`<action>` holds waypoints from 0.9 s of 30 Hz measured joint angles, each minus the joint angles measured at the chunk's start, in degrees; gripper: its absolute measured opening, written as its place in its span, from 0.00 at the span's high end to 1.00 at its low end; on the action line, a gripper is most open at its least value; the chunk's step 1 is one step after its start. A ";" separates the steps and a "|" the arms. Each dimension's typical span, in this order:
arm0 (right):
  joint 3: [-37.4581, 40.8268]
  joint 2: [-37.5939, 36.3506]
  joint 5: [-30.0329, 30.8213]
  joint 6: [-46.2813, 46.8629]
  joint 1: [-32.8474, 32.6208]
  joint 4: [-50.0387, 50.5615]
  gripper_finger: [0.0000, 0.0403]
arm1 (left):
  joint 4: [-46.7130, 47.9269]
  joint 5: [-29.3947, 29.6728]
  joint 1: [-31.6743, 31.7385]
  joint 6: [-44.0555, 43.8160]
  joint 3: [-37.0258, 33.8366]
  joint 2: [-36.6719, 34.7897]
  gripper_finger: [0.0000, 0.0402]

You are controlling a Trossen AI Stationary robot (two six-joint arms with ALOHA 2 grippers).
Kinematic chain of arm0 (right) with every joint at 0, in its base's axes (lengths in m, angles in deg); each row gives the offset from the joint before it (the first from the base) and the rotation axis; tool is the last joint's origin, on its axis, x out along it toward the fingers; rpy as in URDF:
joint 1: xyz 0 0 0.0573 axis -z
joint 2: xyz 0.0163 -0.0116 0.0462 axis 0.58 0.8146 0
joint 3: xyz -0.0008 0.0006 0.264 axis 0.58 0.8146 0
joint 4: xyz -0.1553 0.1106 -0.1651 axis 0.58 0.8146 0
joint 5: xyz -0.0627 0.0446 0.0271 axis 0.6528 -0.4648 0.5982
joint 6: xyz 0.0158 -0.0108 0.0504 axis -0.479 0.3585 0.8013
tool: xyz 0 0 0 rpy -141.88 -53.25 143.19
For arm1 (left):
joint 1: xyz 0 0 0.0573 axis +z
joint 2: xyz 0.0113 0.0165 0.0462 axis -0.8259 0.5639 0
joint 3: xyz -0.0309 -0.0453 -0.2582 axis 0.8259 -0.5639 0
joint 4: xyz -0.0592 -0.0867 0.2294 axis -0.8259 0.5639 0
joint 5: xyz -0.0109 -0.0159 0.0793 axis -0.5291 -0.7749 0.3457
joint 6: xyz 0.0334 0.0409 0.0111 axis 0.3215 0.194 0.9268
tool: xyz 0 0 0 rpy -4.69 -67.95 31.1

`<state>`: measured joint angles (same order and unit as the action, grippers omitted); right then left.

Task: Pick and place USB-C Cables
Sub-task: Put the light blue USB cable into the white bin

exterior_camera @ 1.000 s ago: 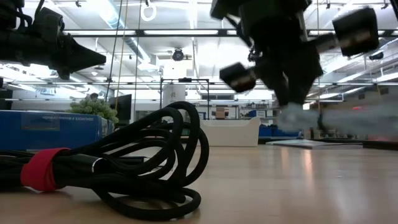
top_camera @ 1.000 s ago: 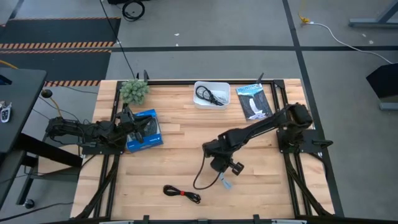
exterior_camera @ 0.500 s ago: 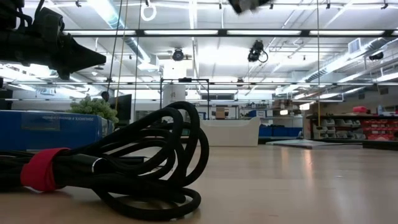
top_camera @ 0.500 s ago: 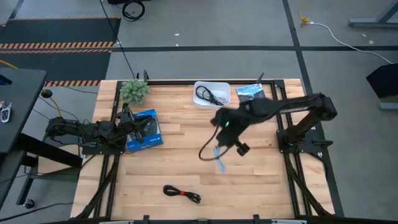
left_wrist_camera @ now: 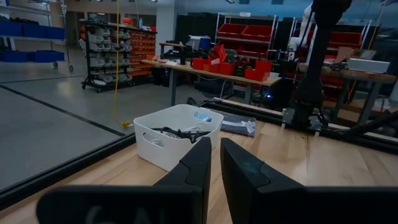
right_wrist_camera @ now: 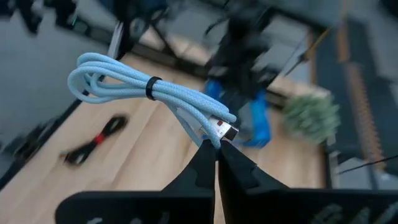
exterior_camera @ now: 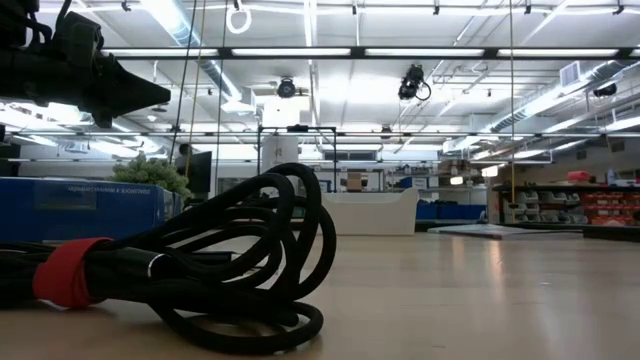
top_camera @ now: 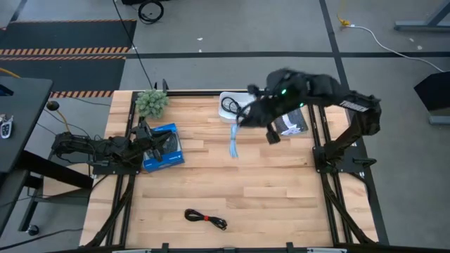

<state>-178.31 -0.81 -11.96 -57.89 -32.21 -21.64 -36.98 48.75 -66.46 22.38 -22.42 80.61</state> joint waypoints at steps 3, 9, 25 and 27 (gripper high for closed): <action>-4.23 -0.02 1.02 0.15 1.17 -1.25 0.99 | 0.00 0.00 0.01 0.00 -0.01 0.00 0.89; -9.93 -0.02 1.18 0.18 4.17 -3.46 0.99 | 0.00 0.00 0.00 -0.02 0.00 0.00 0.89; -2.62 0.30 1.98 2.75 18.94 -3.14 0.99 | -0.01 0.00 0.00 -0.02 0.00 0.00 0.89; -1.47 1.06 0.89 2.80 21.04 -2.99 0.99 | -0.02 0.00 0.00 0.00 0.00 0.00 0.89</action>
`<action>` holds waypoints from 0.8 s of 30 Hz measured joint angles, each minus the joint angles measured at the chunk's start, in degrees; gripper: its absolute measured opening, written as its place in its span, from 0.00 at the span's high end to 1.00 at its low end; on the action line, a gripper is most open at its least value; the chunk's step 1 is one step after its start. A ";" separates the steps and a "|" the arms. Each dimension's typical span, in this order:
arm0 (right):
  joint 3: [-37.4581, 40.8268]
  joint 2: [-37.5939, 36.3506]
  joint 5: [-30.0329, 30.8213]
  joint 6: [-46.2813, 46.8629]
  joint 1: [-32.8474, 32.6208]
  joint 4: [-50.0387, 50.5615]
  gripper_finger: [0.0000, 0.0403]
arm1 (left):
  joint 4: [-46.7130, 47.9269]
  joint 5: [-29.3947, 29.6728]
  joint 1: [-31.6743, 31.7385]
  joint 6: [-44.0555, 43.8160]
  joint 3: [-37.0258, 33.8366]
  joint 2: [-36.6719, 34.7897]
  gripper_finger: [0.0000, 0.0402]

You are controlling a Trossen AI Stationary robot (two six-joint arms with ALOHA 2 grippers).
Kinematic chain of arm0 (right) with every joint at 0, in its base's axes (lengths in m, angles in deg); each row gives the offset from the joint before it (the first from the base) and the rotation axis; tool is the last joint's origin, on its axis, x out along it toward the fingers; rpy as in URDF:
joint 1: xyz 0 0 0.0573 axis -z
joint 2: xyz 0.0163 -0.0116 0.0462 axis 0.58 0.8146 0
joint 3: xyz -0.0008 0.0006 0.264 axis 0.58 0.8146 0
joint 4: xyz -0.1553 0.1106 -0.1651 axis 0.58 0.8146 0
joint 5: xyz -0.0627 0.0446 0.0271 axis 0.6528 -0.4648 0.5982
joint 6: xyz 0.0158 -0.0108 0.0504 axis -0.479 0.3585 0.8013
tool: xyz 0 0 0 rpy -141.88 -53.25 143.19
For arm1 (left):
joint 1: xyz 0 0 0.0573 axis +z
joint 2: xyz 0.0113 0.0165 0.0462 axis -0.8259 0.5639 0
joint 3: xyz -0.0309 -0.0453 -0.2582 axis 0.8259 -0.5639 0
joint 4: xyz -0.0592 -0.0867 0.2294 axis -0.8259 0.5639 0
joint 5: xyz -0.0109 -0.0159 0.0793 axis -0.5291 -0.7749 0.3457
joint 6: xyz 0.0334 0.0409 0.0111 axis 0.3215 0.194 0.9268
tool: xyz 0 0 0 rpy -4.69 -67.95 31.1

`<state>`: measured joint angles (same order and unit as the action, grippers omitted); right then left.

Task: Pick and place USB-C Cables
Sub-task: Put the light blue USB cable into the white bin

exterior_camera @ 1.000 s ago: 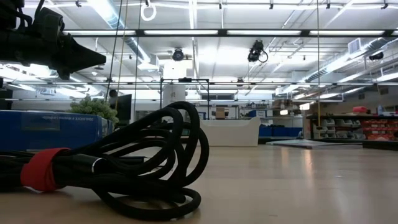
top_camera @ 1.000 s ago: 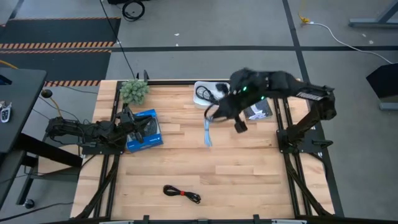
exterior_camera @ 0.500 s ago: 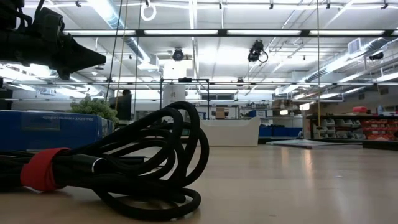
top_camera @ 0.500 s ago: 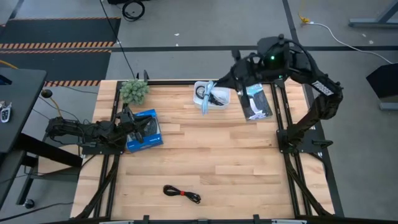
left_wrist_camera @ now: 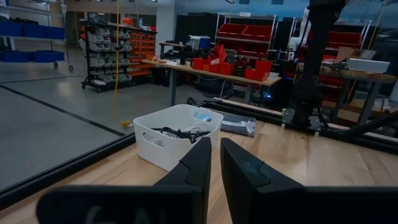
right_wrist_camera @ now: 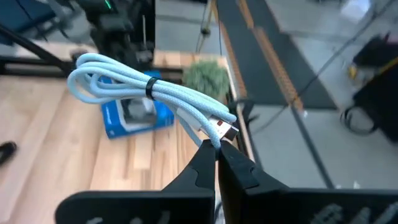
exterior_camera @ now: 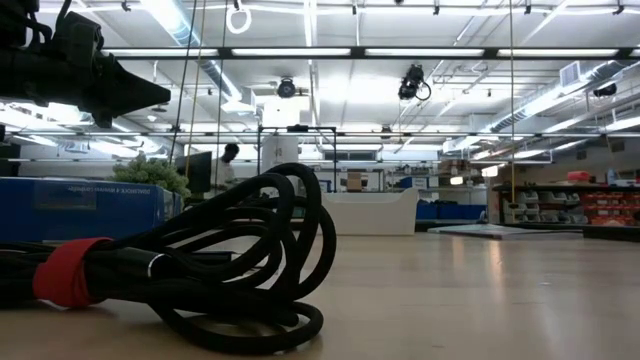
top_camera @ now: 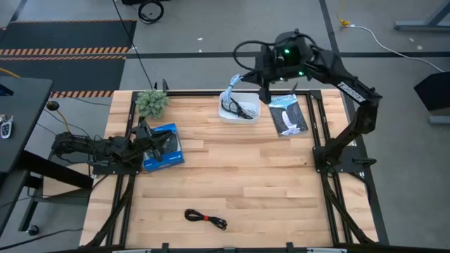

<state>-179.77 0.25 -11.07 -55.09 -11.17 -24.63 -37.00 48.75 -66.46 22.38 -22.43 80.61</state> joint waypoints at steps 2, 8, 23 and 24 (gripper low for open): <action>1.36 1.12 -1.27 -0.03 1.92 0.20 0.99 | 0.00 0.00 0.00 -0.02 -0.01 0.00 0.89; 3.41 6.97 -2.89 -0.03 5.62 0.67 0.99 | 0.00 0.00 0.00 -0.02 -0.02 0.00 0.89; 14.63 16.94 0.03 0.99 12.18 0.25 0.99 | 0.02 0.02 0.00 0.00 0.00 0.02 0.89; 16.22 16.89 0.16 1.48 12.46 -1.01 0.99 | 0.02 0.00 0.00 -0.02 0.00 0.00 0.89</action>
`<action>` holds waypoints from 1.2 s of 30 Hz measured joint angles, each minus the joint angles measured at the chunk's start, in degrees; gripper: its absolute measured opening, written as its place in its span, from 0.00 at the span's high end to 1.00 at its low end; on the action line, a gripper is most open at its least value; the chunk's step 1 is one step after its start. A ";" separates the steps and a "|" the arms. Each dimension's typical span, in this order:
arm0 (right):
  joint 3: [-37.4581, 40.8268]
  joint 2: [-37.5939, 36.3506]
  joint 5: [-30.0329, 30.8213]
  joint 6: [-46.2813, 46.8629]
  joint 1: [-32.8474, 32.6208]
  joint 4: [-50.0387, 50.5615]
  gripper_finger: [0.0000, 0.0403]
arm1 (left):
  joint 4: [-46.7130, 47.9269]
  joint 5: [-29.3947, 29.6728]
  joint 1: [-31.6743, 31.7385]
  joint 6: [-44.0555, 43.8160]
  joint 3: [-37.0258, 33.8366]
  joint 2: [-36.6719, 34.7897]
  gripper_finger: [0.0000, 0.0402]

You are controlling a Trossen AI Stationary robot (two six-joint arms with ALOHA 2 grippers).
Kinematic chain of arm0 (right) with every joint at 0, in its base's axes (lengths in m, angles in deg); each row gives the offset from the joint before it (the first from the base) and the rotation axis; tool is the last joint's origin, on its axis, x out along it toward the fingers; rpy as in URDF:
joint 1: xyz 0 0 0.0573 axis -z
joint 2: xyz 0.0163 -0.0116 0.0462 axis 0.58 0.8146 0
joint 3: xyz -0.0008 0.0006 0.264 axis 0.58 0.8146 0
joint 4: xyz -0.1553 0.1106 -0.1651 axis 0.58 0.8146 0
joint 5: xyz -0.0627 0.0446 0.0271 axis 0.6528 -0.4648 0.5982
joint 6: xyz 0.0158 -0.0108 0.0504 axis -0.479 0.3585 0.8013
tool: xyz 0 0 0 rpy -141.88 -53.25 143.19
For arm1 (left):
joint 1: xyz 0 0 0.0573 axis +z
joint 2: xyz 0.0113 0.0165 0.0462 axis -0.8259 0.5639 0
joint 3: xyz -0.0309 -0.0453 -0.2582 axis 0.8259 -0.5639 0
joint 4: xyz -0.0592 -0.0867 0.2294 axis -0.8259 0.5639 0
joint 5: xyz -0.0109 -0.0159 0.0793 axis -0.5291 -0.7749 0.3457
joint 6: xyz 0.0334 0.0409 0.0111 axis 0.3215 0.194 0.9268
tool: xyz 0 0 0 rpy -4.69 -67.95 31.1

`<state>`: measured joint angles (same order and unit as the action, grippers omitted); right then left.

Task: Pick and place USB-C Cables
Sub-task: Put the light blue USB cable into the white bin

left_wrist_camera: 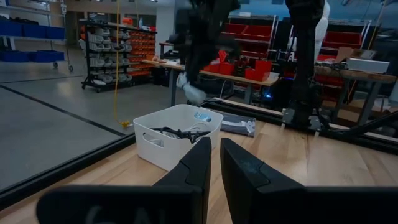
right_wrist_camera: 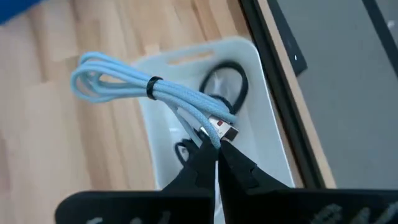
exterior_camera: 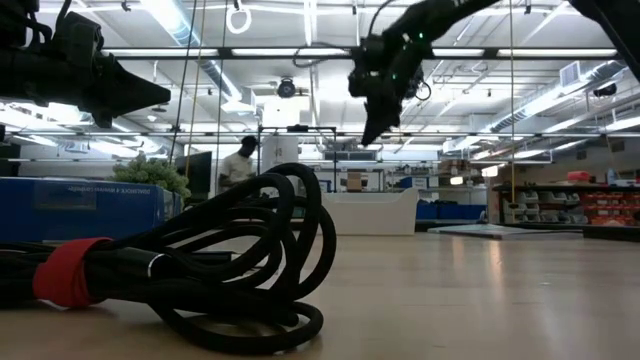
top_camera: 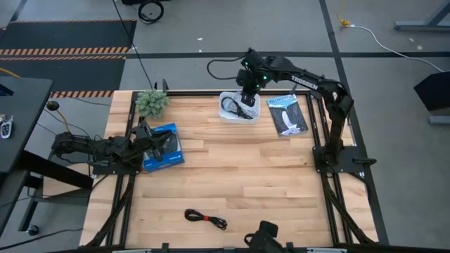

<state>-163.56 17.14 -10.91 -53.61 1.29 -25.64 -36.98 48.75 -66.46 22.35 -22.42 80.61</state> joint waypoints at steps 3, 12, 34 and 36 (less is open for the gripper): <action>4.08 -0.01 0.08 1.24 0.98 -1.66 0.99 | 0.00 0.00 0.02 0.02 0.00 0.00 0.89; 14.37 -0.10 0.15 10.98 2.50 -8.68 0.99 | 0.00 0.00 0.01 0.00 0.00 0.00 0.89; 20.65 -0.12 -0.85 48.93 7.96 -14.37 0.98 | 0.00 0.00 0.01 0.00 0.00 0.00 0.89; 20.65 -0.12 -0.87 49.96 8.16 -13.69 0.98 | 0.00 0.00 0.00 0.02 -0.02 0.02 0.89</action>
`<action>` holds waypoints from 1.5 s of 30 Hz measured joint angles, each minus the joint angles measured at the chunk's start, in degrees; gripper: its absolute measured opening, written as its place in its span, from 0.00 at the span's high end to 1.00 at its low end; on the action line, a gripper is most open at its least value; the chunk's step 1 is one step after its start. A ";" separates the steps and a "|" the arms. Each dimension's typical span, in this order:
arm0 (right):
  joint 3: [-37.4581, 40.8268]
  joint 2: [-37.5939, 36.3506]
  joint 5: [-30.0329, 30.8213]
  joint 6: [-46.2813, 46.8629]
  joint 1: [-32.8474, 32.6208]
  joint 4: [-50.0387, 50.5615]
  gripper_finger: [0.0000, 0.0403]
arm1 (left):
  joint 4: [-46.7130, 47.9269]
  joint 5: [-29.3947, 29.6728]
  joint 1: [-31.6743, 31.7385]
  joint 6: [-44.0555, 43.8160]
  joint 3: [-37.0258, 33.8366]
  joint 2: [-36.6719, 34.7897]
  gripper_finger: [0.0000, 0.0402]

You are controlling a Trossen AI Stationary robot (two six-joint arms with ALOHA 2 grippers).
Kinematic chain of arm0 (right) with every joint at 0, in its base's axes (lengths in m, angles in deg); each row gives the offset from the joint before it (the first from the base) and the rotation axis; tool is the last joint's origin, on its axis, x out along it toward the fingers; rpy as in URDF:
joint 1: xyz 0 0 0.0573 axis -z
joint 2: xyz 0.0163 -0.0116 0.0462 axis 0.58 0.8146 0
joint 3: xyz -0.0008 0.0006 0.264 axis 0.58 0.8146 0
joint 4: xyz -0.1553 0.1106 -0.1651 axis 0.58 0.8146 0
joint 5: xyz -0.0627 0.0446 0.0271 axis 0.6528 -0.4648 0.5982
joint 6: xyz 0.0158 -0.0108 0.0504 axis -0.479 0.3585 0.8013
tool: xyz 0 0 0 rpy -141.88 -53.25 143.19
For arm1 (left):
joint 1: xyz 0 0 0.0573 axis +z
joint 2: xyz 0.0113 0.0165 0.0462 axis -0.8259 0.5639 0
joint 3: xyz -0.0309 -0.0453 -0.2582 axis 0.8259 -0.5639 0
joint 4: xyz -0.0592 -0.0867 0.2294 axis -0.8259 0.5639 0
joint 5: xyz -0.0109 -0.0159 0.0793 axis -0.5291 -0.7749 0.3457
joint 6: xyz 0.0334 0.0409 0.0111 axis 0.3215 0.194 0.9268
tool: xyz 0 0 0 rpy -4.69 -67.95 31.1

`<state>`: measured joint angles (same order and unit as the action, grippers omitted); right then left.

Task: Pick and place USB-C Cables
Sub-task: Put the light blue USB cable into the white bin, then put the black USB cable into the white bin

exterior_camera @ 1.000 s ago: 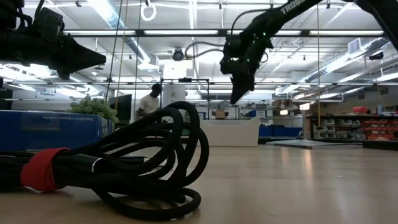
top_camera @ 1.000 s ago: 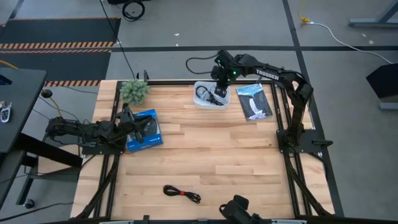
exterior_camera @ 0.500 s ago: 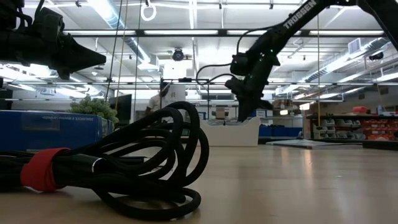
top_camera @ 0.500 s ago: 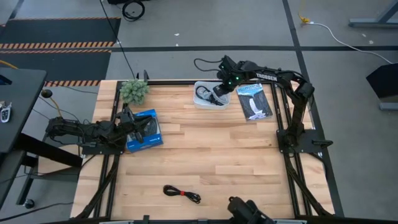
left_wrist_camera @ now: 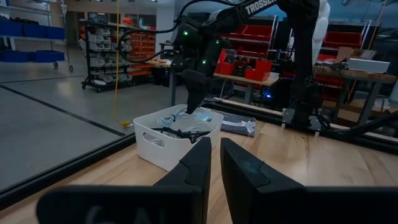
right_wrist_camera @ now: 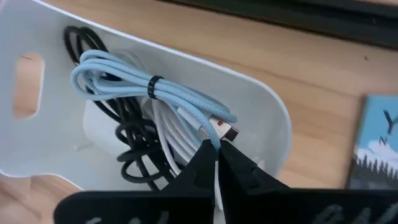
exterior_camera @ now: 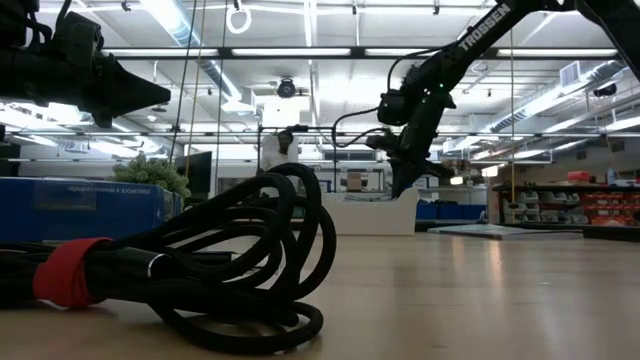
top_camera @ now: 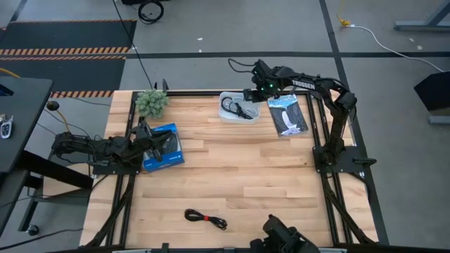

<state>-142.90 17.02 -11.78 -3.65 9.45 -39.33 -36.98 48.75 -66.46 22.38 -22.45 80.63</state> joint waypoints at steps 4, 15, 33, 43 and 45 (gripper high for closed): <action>0.00 0.00 1.29 2.39 -0.01 1.90 0.97 | 0.00 0.00 0.00 0.00 0.02 -0.01 0.89; 0.00 -0.07 2.51 -0.26 -0.50 2.44 0.79 | 0.00 0.00 0.00 0.00 0.01 -0.02 0.89; -15.04 -0.07 10.20 -13.88 -3.01 14.84 0.66 | 0.00 0.00 0.00 -0.01 0.01 -0.01 0.89; -28.49 -0.07 1.21 -27.67 -9.27 15.97 0.67 | 0.00 0.00 0.02 -0.01 0.02 -0.02 0.89; -30.98 -0.07 -0.59 -30.22 -11.47 14.32 0.67 | 0.00 0.00 0.01 0.00 0.00 0.00 0.89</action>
<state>-173.88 16.96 -12.37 -33.87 -2.02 -25.01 -36.98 48.75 -66.44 22.37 -22.44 80.62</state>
